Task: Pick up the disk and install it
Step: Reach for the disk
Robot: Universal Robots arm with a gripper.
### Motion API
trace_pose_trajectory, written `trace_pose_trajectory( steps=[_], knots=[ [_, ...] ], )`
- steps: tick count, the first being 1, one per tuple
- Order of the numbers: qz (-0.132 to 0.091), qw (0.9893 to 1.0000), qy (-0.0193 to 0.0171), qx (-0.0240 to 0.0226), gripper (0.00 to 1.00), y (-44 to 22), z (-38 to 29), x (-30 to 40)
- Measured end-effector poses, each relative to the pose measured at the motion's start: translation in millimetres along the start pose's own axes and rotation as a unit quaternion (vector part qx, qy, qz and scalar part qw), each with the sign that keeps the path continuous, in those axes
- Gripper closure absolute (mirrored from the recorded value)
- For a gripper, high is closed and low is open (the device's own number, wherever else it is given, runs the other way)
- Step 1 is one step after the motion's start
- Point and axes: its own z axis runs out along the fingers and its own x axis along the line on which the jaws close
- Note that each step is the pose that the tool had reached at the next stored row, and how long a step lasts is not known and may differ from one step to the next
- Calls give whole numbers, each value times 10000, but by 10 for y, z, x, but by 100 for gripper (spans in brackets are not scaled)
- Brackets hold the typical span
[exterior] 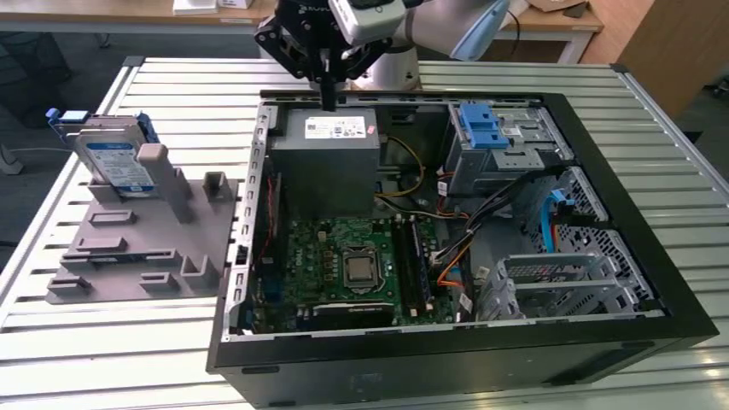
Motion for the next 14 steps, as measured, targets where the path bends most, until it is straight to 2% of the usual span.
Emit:
trace_pose_trajectory(
  steps=[14],
  knots=[
    [1, 10000, 0, 0, 89, 0, 0, 26]
  ],
)
